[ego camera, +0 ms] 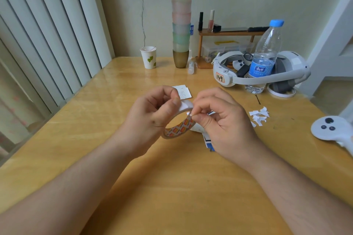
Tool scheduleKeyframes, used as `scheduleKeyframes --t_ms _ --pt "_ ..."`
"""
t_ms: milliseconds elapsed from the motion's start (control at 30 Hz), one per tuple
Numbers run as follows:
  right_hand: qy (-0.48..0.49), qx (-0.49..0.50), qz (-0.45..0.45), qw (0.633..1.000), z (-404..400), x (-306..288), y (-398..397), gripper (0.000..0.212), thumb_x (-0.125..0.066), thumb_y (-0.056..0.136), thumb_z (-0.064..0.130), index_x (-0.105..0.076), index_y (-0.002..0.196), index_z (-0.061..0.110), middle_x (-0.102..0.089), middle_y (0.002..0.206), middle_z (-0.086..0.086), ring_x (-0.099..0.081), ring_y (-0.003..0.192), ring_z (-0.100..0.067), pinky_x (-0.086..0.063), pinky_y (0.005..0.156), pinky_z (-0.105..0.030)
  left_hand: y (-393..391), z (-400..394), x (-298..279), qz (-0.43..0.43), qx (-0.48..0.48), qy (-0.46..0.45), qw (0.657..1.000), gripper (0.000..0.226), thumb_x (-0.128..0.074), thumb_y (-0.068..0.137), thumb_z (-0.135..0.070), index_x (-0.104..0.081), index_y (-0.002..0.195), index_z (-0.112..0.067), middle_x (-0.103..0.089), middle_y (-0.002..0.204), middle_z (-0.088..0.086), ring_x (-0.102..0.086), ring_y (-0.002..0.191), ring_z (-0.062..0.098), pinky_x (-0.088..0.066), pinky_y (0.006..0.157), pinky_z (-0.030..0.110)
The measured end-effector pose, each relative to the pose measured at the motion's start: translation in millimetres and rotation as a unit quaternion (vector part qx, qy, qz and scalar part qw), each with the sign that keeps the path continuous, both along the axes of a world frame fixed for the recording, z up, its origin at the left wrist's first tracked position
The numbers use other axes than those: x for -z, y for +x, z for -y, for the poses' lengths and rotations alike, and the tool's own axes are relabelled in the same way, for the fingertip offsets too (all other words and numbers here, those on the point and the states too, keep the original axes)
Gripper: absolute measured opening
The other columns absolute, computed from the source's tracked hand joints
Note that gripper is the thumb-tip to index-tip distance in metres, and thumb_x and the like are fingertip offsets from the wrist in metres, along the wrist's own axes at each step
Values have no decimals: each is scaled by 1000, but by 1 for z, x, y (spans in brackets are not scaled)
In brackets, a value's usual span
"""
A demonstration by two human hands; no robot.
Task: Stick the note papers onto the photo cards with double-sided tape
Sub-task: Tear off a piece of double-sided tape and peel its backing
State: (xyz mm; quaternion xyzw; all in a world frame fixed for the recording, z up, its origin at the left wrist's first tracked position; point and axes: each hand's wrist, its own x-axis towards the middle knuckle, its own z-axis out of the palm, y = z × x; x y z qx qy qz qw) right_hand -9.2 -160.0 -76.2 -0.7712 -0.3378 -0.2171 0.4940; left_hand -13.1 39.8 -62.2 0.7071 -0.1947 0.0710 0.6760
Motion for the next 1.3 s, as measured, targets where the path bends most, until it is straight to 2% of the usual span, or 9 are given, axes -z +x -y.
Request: scheduleKeyframes --t_ms 200,333,500,600,667,767,1100,1200,1300 --pt "131 -18 -184 974 -4 -9 -6 17 -75 84 16 -75 78 31 -66 107 12 -60 87 -11 -54 79 -29 5 -20 0 126 -123 201 964 18 -59 99 -9 -62 96 -27 -53 66 -7 -44 59 7 -37 57 17" --pt "239 -50 -343 907 -5 -16 -9 10 -71 78 21 -79 78 27 -72 89 4 -63 84 -16 -53 72 -32 7 -31 2 67 -132 395 907 60 -67 96 -22 -39 140 -51 -63 77 -7 -59 71 12 -48 62 23" --pt "303 -75 -422 851 -5 -19 -10 10 -70 82 17 -79 81 21 -72 91 -4 -64 82 -19 -50 68 -32 6 -27 7 31 -82 499 862 35 -69 87 -29 -60 115 -48 -61 78 -10 -59 78 5 -42 64 18" --pt "309 -89 -446 835 -6 -19 -10 15 -67 80 21 -80 86 18 -70 98 -6 -64 80 -20 -48 66 -31 4 -18 3 23 -116 420 900 23 -70 87 -31 -74 106 -43 -59 85 -11 -57 74 4 -39 65 13" --pt "309 -104 -459 827 -7 -18 -9 22 -65 79 24 -81 92 17 -66 98 -5 -63 79 -20 -48 65 -30 0 -6 3 -45 -116 206 971 23 -66 95 -18 -81 101 -34 -60 81 -4 -52 65 15 -39 60 17" --pt "305 -117 -468 821 -8 -17 -9 27 -63 78 27 -80 97 17 -63 97 -2 -62 80 -19 -49 64 -28 -5 11 5 -148 -67 -17 987 23 -64 93 -13 -85 96 -24 -61 81 6 -47 78 25 -34 73 38" --pt "270 -114 -441 848 -9 -12 -8 31 -64 80 23 -82 106 23 -63 102 1 -62 83 -18 -49 70 -31 -5 21 10 -170 -73 -122 975 14 -79 86 -28 -83 88 -15 -53 68 -2 -43 65 13 -36 58 21" --pt "75 33 -225 971 -5 -4 -6 37 -69 90 14 -79 113 42 -60 105 12 -63 84 -13 -54 69 -30 -3 19 10 -154 -103 -112 976 20 -83 85 -31 -84 93 -13 -49 67 -1 -38 62 14 -28 61 30" --pt "-97 146 59 983 1 4 0 50 -66 91 7 -73 127 41 -54 102 9 -59 77 -15 -43 67 -12 -4 19 8 -141 -128 -100 977 12 -78 93 -25 -84 90 -15 -50 67 -1 -35 65 23 -27 60 33"
